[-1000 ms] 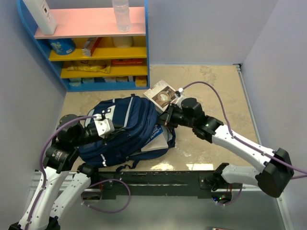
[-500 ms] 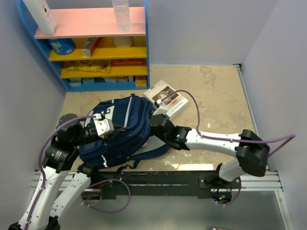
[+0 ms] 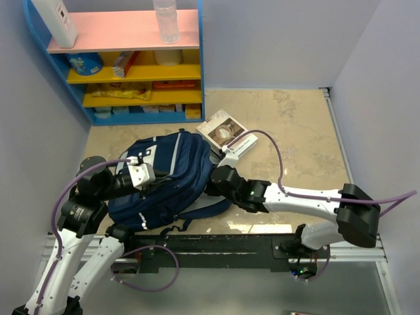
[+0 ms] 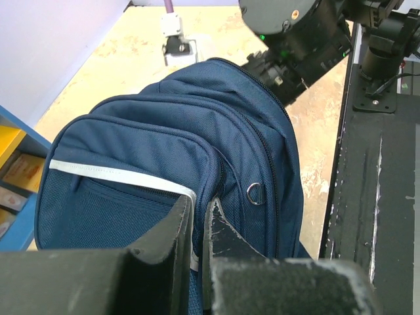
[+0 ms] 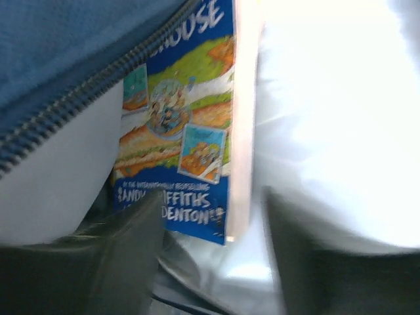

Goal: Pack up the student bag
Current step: Place the book in the student bag.

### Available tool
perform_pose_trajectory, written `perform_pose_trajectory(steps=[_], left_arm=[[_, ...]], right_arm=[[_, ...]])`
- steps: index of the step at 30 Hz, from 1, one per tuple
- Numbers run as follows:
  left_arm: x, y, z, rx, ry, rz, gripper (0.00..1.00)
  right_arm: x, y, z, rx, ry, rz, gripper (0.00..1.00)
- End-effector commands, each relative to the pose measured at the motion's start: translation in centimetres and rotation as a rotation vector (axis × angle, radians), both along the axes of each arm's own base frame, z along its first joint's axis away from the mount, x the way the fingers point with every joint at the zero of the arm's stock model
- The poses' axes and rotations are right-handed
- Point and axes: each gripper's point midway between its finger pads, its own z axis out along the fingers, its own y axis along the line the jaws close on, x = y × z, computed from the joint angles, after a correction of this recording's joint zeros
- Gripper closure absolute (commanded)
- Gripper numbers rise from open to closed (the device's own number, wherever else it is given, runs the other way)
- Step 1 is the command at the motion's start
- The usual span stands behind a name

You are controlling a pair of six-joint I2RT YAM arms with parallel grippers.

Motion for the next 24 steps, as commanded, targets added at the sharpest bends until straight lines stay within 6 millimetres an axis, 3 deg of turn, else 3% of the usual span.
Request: perform_pose_trajectory(steps=[1, 2, 4, 9, 11, 15, 18, 19, 20, 21, 22, 23, 24], left_arm=[[-1.4, -0.7, 8.2, -0.107, -0.307, -0.092, 1.0], [-1.5, -0.7, 8.3, -0.106, -0.308, -0.091, 1.0], [-1.6, -0.6, 8.2, -0.097, -0.314, -0.092, 1.0], [-1.9, -0.6, 6.8, -0.08, -0.302, -0.106, 1.0], [-2.0, -0.7, 6.4, -0.078, -0.296, -0.118, 1.0], [-2.0, -0.7, 5.7, -0.048, -0.315, -0.134, 1.0], [-2.0, -0.7, 4.6, -0.013, -0.319, -0.146, 1.0], [-2.0, -0.7, 4.1, -0.002, -0.317, -0.152, 1.0], [-2.0, -0.7, 2.9, 0.016, -0.285, -0.161, 1.0], [-2.0, -0.7, 2.3, 0.029, -0.292, -0.169, 1.0], [-2.2, -0.7, 1.6, 0.037, -0.271, -0.183, 1.0], [-2.2, -0.8, 0.9, 0.042, -0.259, -0.193, 1.0], [-2.3, -0.8, 0.7, 0.046, -0.261, -0.203, 1.0]], right_arm=[[2.4, -1.6, 1.2, 0.025, -0.096, -0.078, 0.62], [2.7, -1.6, -0.1, -0.013, -0.086, -0.077, 0.71], [3.4, -1.1, -0.6, -0.051, -0.076, -0.078, 0.99], [4.0, 0.9, -3.4, -0.101, -0.042, -0.054, 1.0], [4.0, 1.6, -3.7, -0.086, -0.039, -0.033, 1.0], [3.0, 3.8, -2.3, -0.023, -0.032, 0.054, 1.0], [2.7, 3.2, -0.7, 0.0, -0.028, 0.042, 1.0], [3.6, 1.4, 0.5, -0.011, -0.043, -0.001, 0.86], [4.0, -0.1, 0.0, -0.027, -0.03, -0.028, 0.71], [4.6, -1.5, 0.2, -0.015, -0.026, -0.051, 0.61], [6.5, -3.7, 0.6, 0.014, -0.017, -0.108, 0.54], [7.2, -5.2, 2.0, 0.051, -0.042, -0.137, 0.5], [7.6, -6.8, 1.1, 0.04, -0.032, -0.163, 0.46]])
